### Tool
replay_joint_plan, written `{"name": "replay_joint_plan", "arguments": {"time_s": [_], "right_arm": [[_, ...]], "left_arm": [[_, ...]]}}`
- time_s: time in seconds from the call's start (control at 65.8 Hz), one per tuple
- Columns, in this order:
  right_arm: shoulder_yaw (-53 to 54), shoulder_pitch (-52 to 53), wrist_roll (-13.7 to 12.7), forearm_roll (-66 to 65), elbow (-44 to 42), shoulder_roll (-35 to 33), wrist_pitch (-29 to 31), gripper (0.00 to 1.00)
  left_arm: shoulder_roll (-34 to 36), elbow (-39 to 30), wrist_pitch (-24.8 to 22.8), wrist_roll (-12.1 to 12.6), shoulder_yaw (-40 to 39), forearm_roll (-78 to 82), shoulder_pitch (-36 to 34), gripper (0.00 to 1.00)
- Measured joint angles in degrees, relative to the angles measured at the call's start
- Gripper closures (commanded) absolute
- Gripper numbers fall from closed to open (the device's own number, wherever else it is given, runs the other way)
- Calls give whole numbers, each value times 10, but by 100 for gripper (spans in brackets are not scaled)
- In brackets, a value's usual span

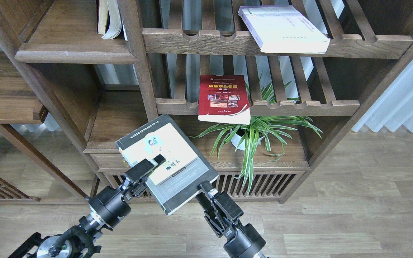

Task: Organize books on shelf
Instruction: 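Carry the grey-green book with the left gripper up to the top shelf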

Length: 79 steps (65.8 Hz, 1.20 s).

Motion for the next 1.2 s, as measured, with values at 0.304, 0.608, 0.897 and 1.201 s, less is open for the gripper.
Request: {"name": "replay_joint_plan", "arguments": {"time_s": [0.304, 0.608, 0.897, 1.201], "right_arm": [[5, 8, 0, -1, -32, 0, 0, 1], [3, 18, -2, -2, -62, 0, 0, 1], [5, 28, -4, -3, -89, 0, 0, 1], [6, 28, -4, -6, -103, 0, 0, 1]], "left_arm": [[56, -2, 0, 20, -48, 4, -3, 94], [114, -2, 0, 21, -106, 4, -22, 94], [150, -3, 0, 19, -133, 3, -64, 94], [235, -2, 0, 14, -173, -55, -140, 94]]}}
